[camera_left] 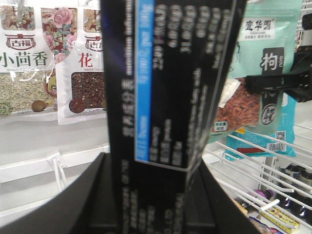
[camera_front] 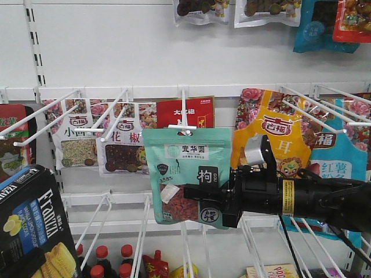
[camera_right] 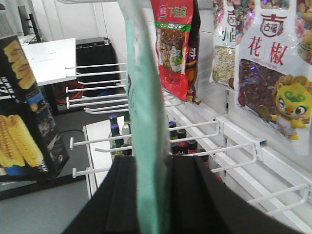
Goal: Pick snacks and fruit into basket
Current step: 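Pull the goji bag off the hook toward the robot with the right gripper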
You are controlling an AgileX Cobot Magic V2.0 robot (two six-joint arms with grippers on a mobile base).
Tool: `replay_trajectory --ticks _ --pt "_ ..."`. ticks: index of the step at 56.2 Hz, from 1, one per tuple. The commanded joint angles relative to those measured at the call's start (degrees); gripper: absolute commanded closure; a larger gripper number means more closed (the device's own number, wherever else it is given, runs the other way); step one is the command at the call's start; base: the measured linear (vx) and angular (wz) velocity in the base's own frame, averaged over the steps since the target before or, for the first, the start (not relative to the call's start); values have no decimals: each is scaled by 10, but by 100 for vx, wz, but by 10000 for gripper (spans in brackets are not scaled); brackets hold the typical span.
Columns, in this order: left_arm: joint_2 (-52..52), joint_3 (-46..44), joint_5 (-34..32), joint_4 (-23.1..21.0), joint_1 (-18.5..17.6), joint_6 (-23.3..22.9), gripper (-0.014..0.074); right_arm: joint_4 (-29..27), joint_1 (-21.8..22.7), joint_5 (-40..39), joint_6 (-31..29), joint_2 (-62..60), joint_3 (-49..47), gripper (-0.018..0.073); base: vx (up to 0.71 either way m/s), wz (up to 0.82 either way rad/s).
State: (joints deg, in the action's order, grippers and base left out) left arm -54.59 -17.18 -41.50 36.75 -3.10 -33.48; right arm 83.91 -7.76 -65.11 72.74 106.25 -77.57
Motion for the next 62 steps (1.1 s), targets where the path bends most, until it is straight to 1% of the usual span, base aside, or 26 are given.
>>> replay_trajectory --ticks 1,6,11,18,25,31,42,52,56,62 --pt "8 -16 -47 -22 2 -4 594 -9 2 -27 28 -53 -19 569 0 0" --pt "8 -16 -47 -22 2 -4 594 21 2 -15 67 -71 -19 569 0 0" --pt "8 -16 -47 -22 2 -4 594 58 2 6 119 -86 -19 569 0 0" --pt "8 -16 -47 -22 2 -4 594 129 2 33 207 -103 -19 569 0 0" --pt "8 -16 -47 -22 2 -4 594 190 2 34 265 -119 -18 569 0 0" --pt "8 -16 -47 -22 2 -4 594 189 2 40 303 -131 -9 569 0 0" --pt "8 -16 -47 -22 2 -4 594 189 2 77 331 -158 40 569 0 0" --pt "8 -16 -47 -22 2 -4 594 186 2 86 335 -181 93 569 0 0" --pt "8 -16 -47 -22 2 -4 594 182 2 104 337 -197 118 569 0 0" --pt "8 -16 -47 -22 2 -4 594 166 2 163 344 -232 161 569 0 0"
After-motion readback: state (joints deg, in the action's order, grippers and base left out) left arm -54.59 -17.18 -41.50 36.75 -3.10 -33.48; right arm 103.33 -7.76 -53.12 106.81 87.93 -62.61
